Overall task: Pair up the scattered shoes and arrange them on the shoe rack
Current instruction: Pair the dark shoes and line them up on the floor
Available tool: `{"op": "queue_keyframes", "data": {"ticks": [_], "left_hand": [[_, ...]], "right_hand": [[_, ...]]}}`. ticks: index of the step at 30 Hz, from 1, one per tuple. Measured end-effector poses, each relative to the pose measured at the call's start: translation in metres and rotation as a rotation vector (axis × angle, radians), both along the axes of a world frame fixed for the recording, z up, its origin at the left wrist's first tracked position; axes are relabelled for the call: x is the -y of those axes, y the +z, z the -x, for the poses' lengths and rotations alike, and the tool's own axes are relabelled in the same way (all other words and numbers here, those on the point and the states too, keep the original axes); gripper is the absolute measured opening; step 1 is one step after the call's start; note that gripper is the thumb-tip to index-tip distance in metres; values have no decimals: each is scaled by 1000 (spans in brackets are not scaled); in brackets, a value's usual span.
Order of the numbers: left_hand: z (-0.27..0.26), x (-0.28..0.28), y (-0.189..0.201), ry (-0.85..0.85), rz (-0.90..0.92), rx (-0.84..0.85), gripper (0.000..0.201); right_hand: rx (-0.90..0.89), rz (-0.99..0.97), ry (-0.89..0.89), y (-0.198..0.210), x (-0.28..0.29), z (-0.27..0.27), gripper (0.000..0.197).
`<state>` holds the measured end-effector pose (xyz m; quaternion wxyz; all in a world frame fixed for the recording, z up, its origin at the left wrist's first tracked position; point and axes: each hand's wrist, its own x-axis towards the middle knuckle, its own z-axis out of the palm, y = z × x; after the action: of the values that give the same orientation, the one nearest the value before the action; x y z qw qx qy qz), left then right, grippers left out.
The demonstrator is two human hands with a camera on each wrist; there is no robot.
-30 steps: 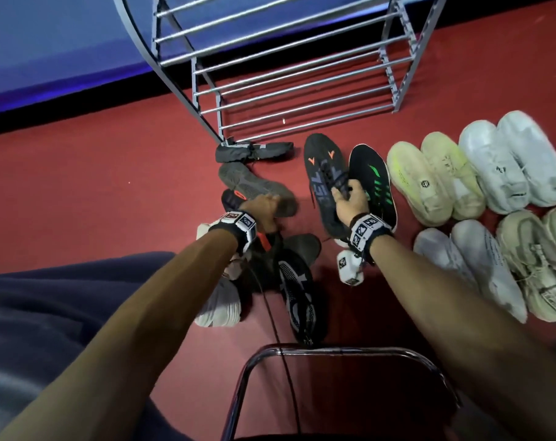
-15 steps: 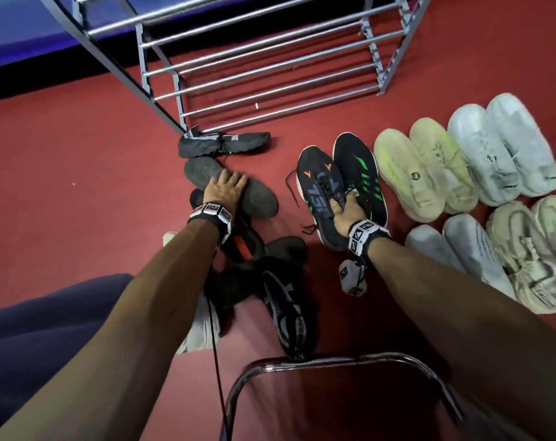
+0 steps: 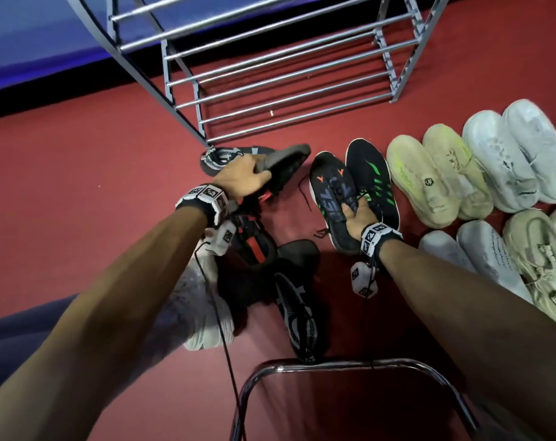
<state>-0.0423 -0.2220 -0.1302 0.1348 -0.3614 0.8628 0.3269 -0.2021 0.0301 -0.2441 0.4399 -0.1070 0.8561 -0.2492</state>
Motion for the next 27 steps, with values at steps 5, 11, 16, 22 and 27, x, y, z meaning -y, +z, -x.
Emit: {"op": "queue_keyframes", "data": {"ticks": [5, 11, 16, 22, 27], "left_hand": [[0, -2, -20, 348, -307, -82, 35], [-25, -55, -59, 100, -120, 405, 55], [-47, -102, -77, -92, 20, 492, 64], [-67, -105, -71, -330, 40, 569, 94], [-70, -96, -62, -476, 70, 594, 95]], "right_hand": [[3, -9, 5, 2, 0, 1, 71], [3, 11, -9, -1, 0, 0, 70], [-6, 18, -10, -1, 0, -1, 68], [-5, 18, -4, -1, -1, 1, 68], [-20, 21, -2, -2, -1, -1, 67]]}}
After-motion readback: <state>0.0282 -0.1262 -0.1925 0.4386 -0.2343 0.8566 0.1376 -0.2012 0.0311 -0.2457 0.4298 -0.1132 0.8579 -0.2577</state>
